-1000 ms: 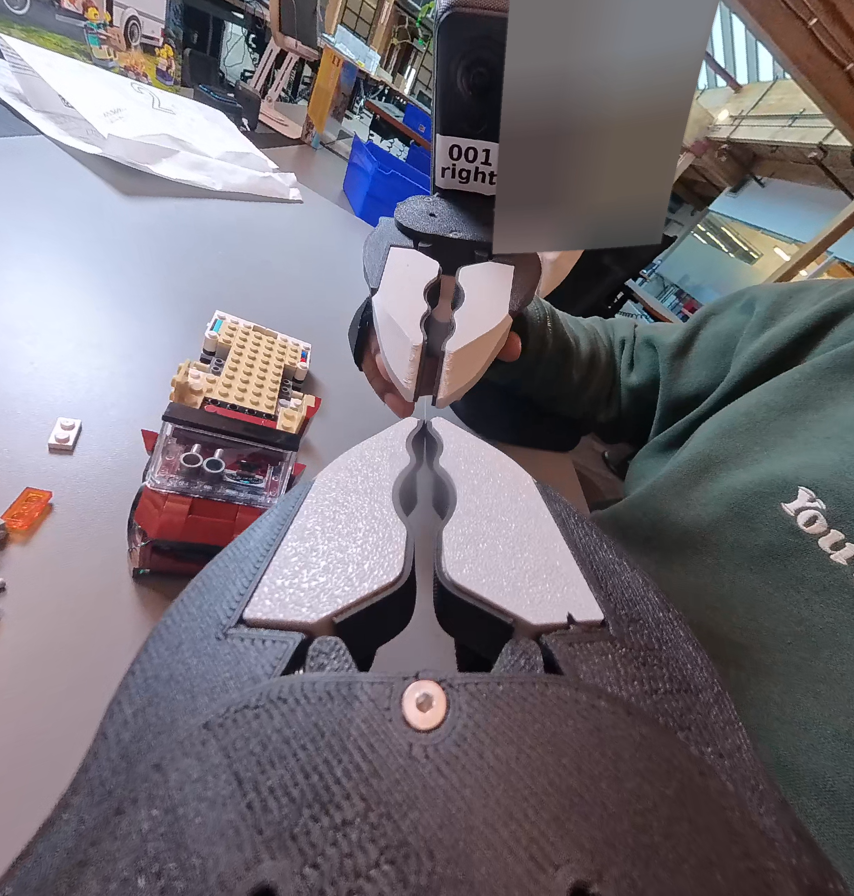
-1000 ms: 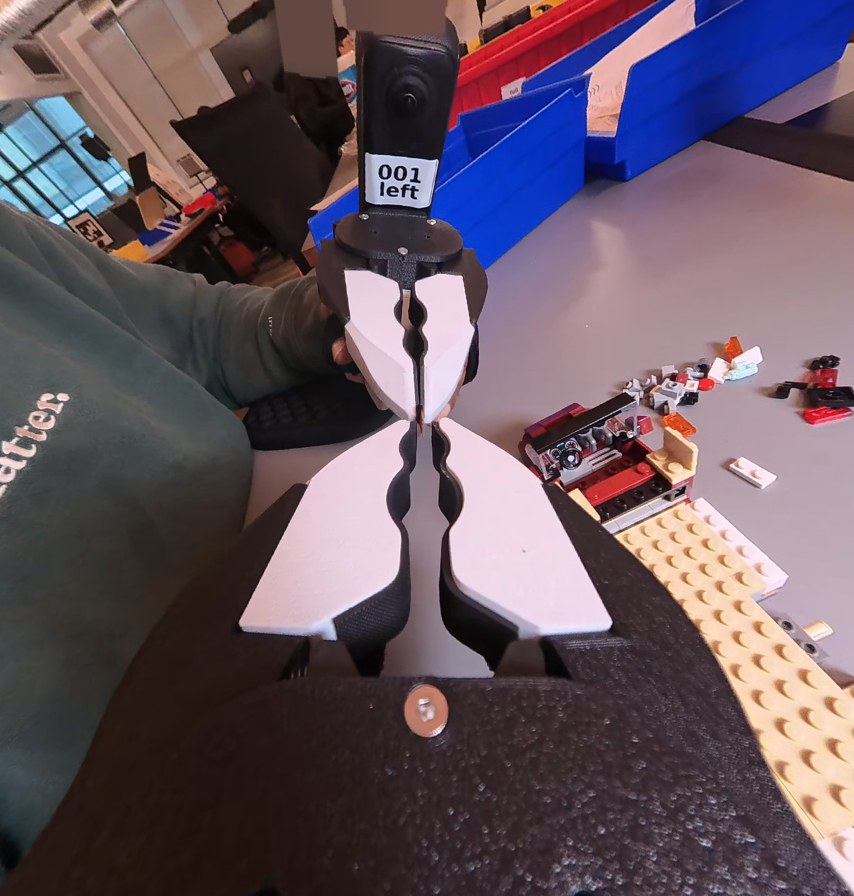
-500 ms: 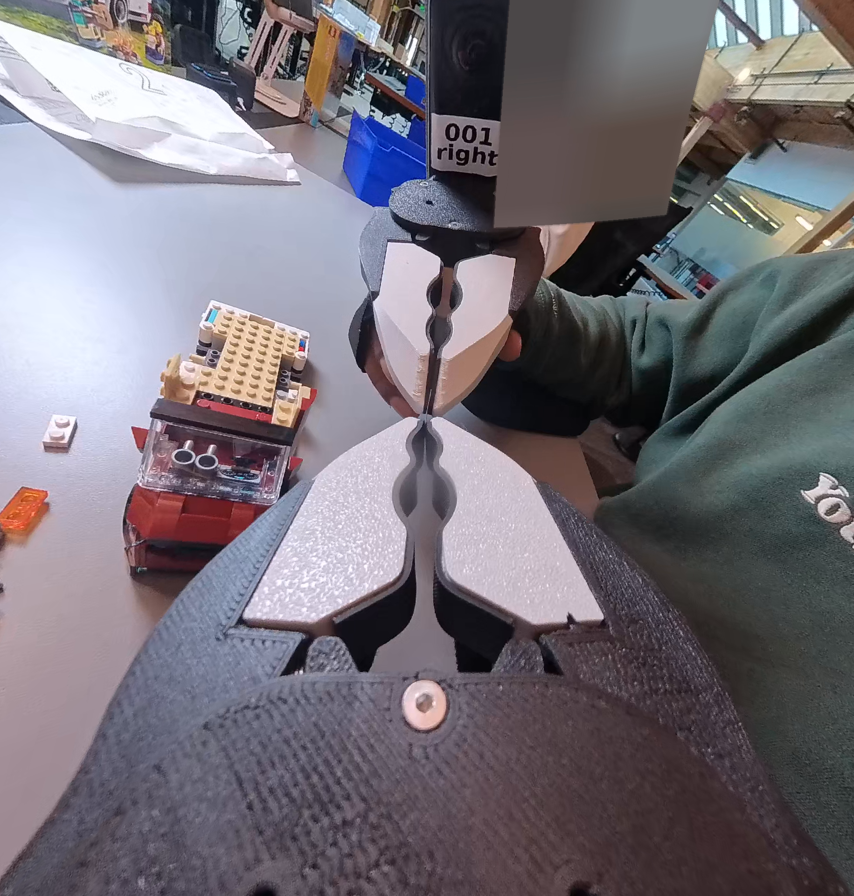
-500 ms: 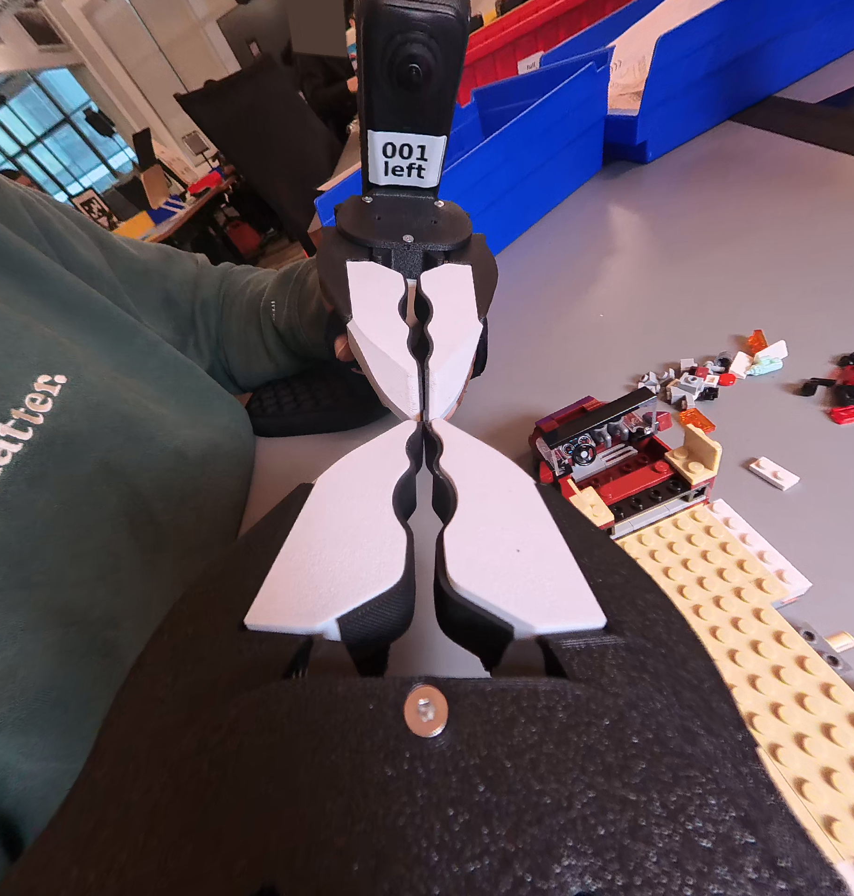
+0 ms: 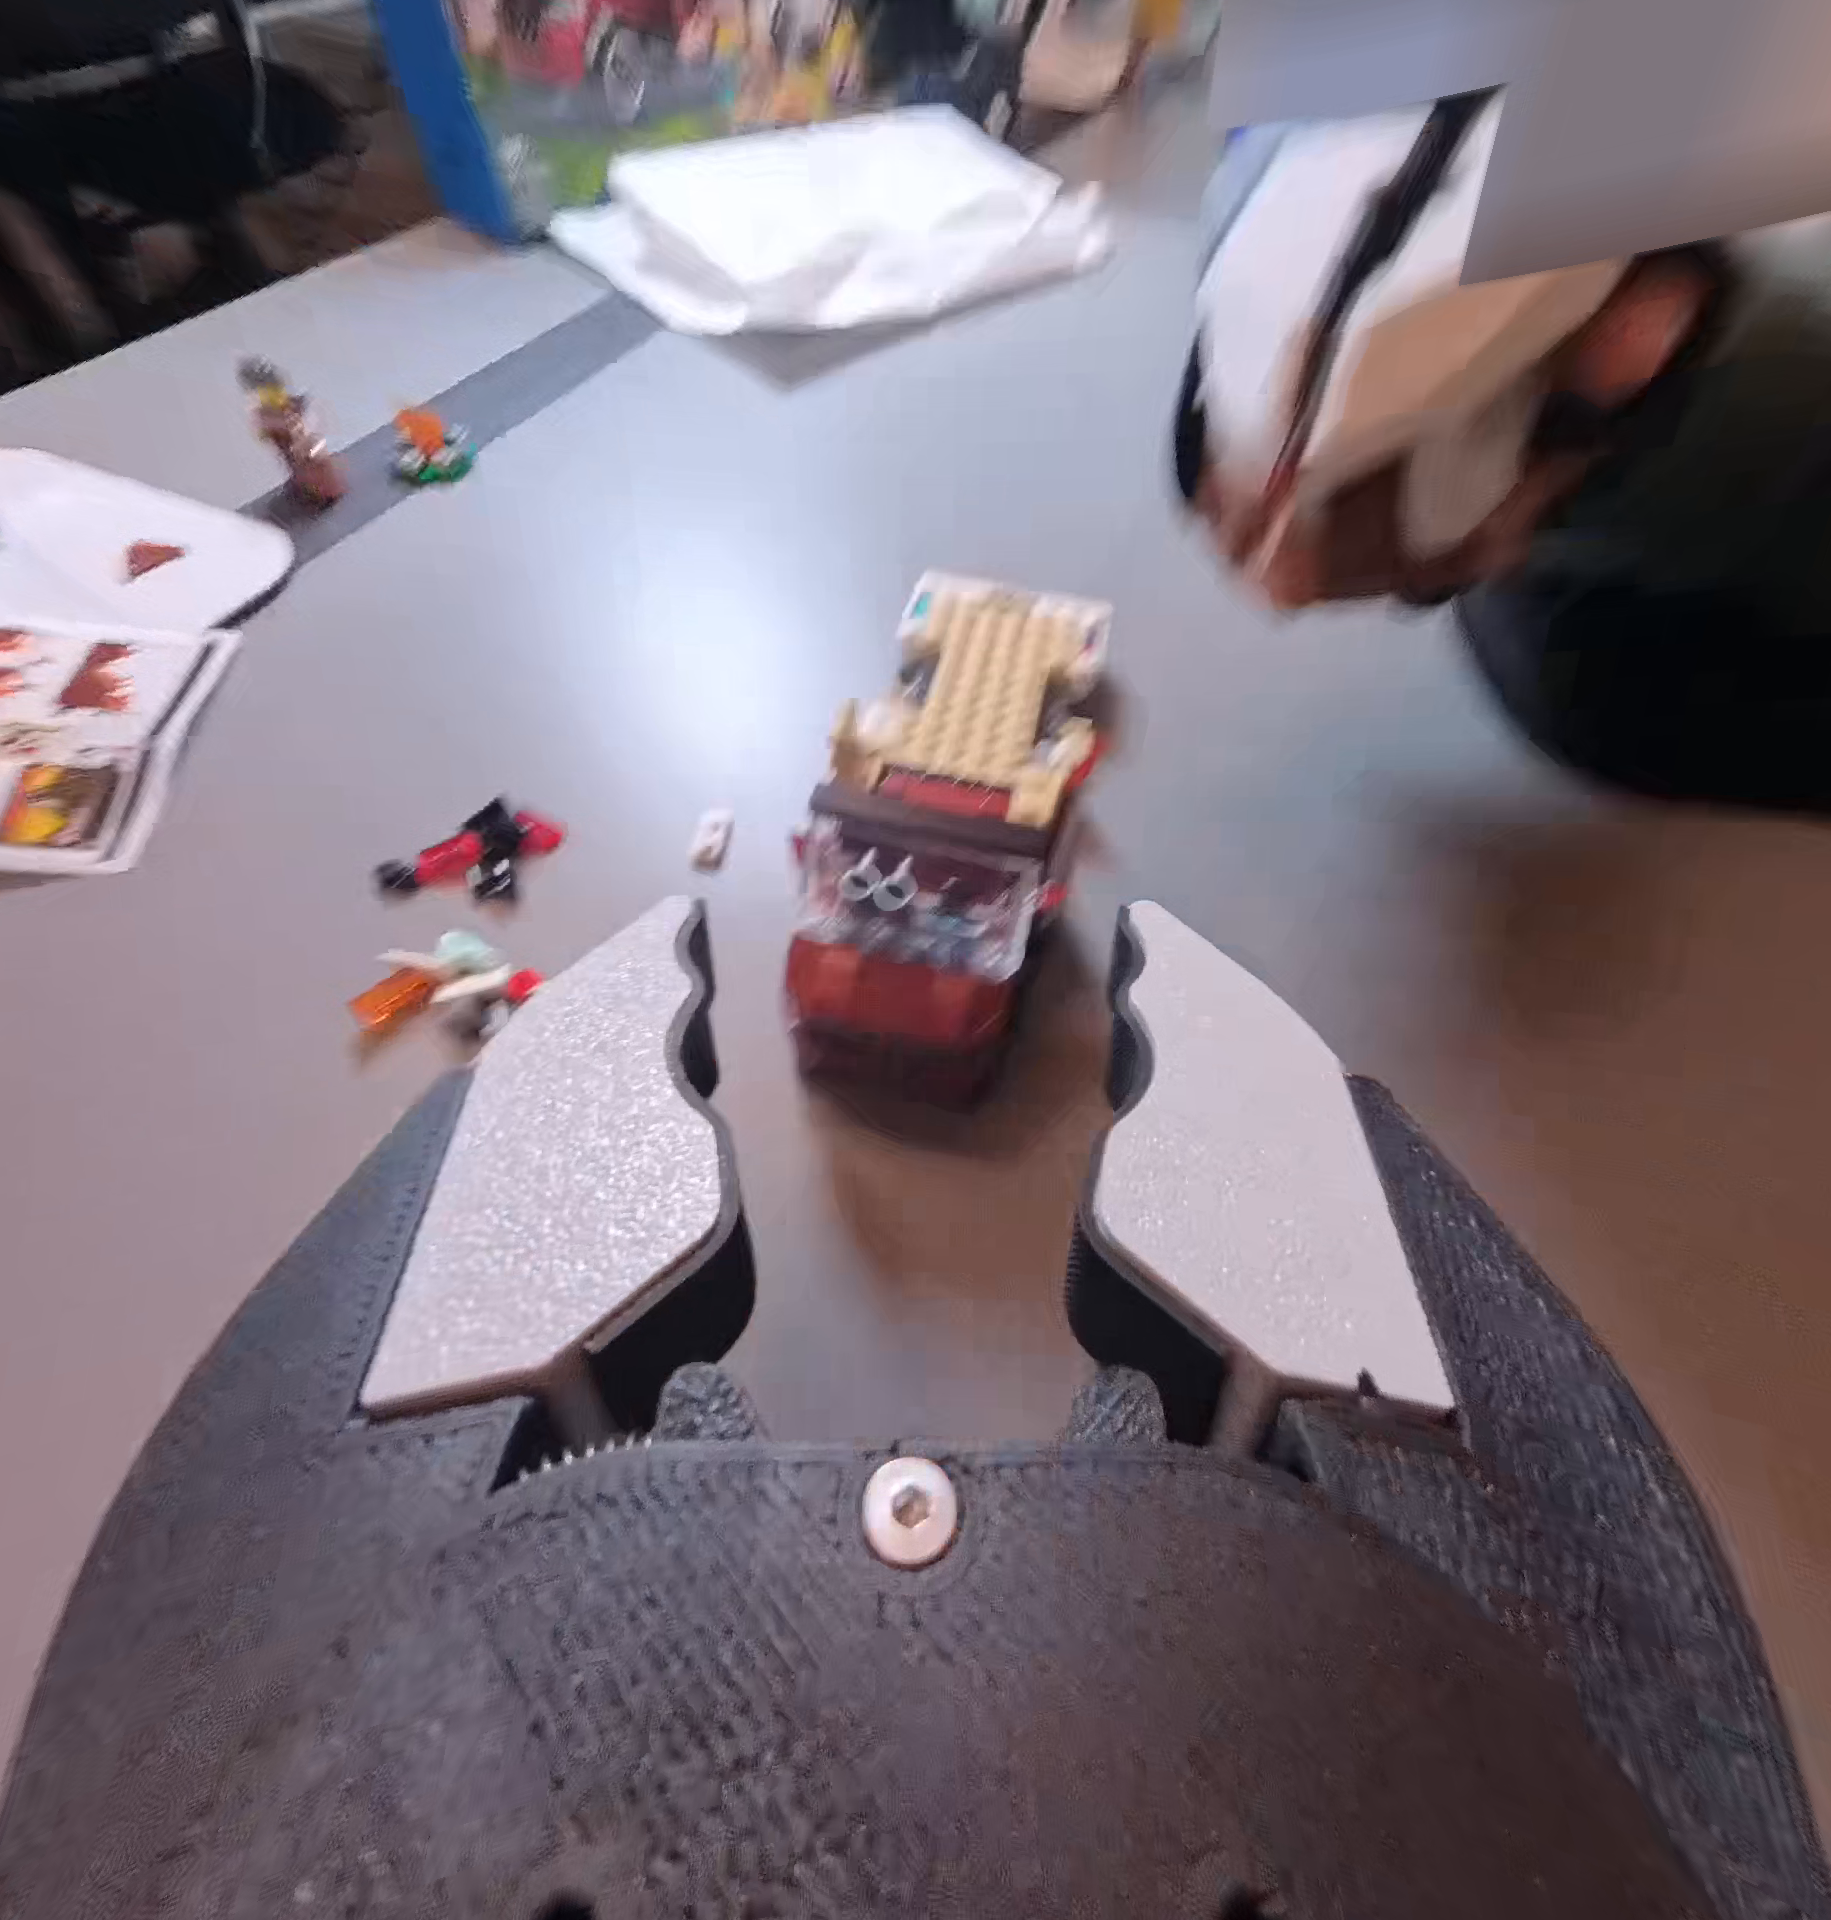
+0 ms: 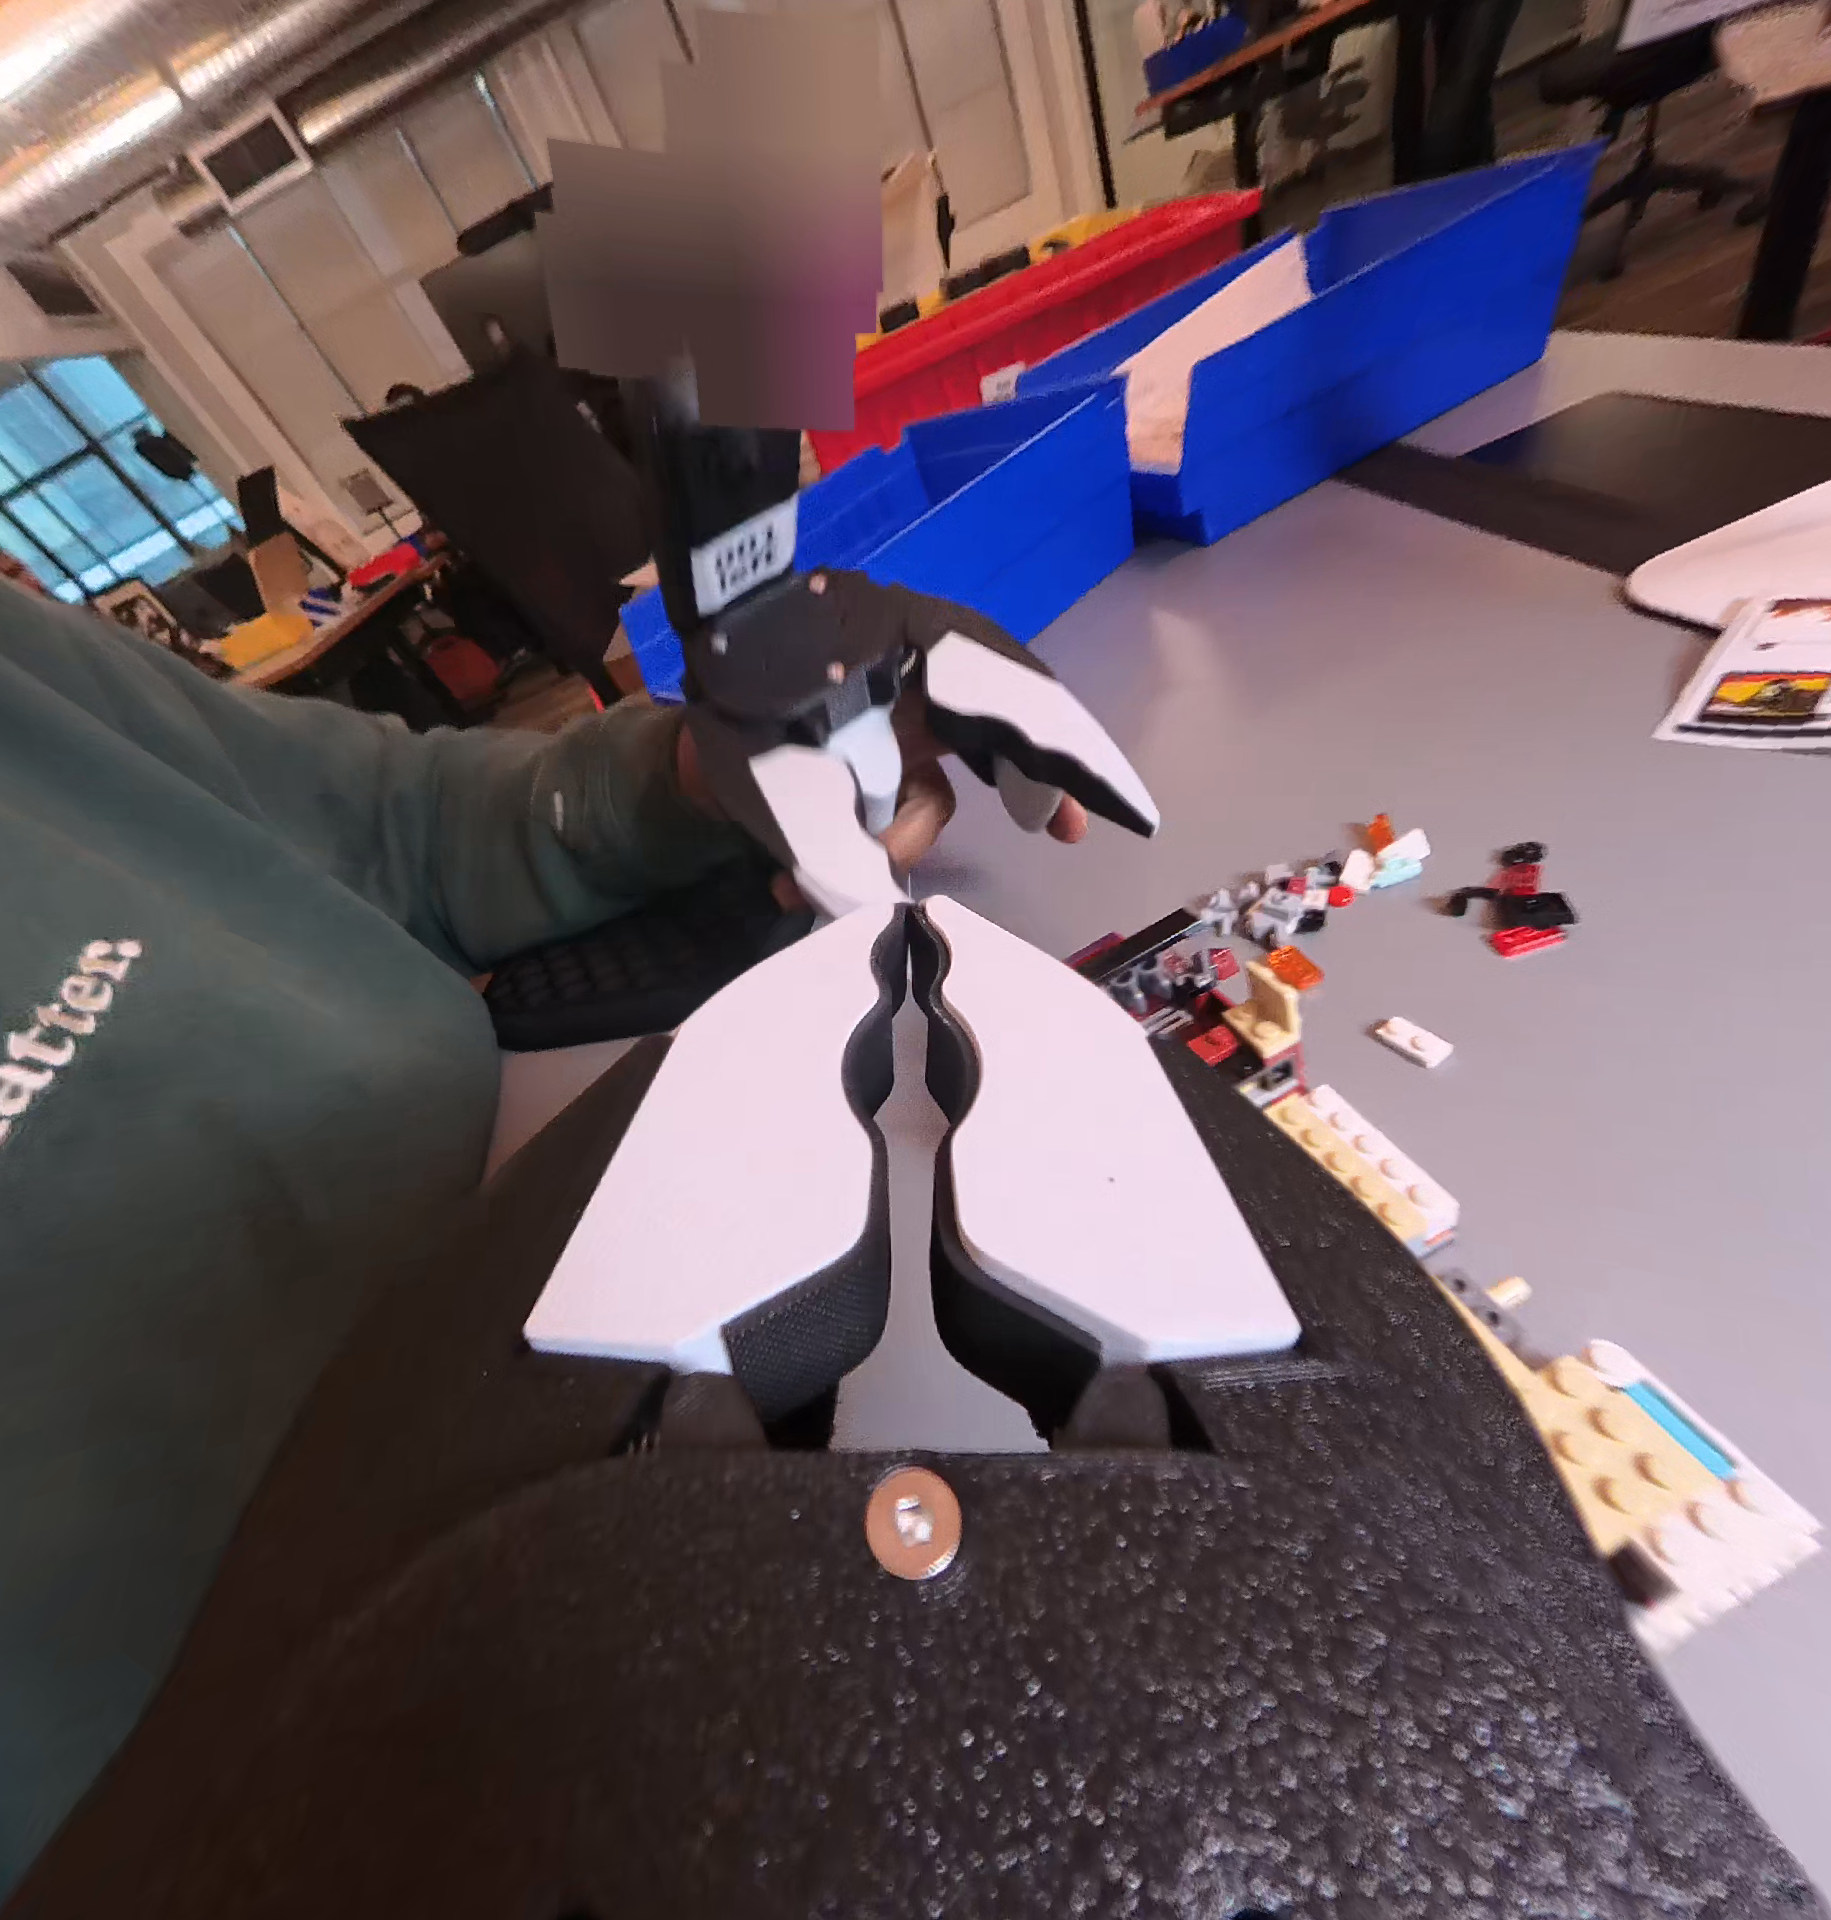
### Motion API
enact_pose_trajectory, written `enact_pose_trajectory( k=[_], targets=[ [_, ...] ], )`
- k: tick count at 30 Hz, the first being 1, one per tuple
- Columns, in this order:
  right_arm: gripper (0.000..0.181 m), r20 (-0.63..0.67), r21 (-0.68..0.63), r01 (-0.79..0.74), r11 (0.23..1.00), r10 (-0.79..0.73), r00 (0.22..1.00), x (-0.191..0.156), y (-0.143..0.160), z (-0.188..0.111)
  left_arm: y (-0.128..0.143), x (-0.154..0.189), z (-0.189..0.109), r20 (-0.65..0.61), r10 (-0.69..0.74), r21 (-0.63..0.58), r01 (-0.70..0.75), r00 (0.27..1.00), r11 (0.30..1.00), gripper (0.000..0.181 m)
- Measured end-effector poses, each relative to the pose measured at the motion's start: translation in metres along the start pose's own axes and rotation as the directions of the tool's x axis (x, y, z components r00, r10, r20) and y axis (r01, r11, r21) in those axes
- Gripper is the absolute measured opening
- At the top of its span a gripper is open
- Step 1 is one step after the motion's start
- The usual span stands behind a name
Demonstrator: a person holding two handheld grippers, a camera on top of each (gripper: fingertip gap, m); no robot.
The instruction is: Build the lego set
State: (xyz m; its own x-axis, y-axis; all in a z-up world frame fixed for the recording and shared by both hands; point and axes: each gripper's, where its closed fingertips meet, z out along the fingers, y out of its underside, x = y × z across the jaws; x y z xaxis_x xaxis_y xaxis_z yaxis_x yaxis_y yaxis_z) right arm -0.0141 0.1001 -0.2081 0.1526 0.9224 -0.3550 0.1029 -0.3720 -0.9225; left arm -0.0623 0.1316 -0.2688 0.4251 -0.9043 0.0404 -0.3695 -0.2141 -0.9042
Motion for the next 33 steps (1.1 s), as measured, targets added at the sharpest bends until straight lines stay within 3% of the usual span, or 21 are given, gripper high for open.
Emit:
enact_pose_trajectory(
  k=[2, 5, 7, 10, 14, 20, 24, 27, 33],
  targets=[
    [0.000, -0.027, 0.038, -0.011, 0.999, 0.012, 1.000, 0.007, -0.009, -0.010, 0.024, -0.010, 0.011, 0.065, 0.088, -0.138, -0.079, 0.994, 0.987, 0.089],
    [0.000, -0.042, 0.078, -0.025, 0.997, 0.028, 0.999, 0.013, -0.018, -0.020, 0.031, -0.010, 0.027, 0.061, 0.122, -0.193, -0.108, 0.991, 0.975, 0.095],
    [0.000, -0.042, 0.091, -0.031, 0.995, 0.035, 0.999, 0.013, -0.020, -0.024, 0.030, -0.009, 0.036, 0.025, 0.111, -0.209, -0.103, 0.994, 0.973, 0.091],
    [0.000, -0.042, 0.100, -0.023, 0.995, 0.027, 0.999, 0.012, -0.024, -0.028, 0.037, -0.003, 0.042, -0.062, 0.073, -0.245, -0.086, 0.995, 0.966, 0.067],
    [0.000, -0.036, 0.120, -0.013, 0.993, 0.018, 0.999, 0.009, -0.031, -0.037, 0.038, -0.002, 0.032, -0.104, 0.095, -0.275, -0.120, 0.990, 0.954, 0.063],
    [0.000, -0.033, 0.152, -0.018, 0.988, 0.023, 0.999, 0.004, -0.043, -0.055, 0.005, 0.005, -0.003, -0.277, -0.108, -0.329, 0.011, 0.955, 0.944, 0.062],
    [0.000, -0.026, 0.142, -0.032, 0.989, 0.036, 0.999, -0.003, -0.041, -0.060, -0.016, 0.009, -0.022, -0.390, -0.266, -0.465, 0.061, 0.882, 0.883, 0.063],
    [0.000, 0.004, 0.138, -0.057, 0.989, 0.057, 0.998, -0.012, -0.037, -0.061, -0.020, 0.018, -0.030, -0.476, -0.394, -0.585, 0.051, 0.787, 0.809, 0.062],
    [0.000, 0.050, 0.077, -0.138, 0.987, 0.134, 0.990, -0.025, -0.018, -0.047, 0.005, 0.042, -0.025, -0.560, -0.601, -0.769, -0.088, 0.570, 0.633, 0.062]
  ],
)
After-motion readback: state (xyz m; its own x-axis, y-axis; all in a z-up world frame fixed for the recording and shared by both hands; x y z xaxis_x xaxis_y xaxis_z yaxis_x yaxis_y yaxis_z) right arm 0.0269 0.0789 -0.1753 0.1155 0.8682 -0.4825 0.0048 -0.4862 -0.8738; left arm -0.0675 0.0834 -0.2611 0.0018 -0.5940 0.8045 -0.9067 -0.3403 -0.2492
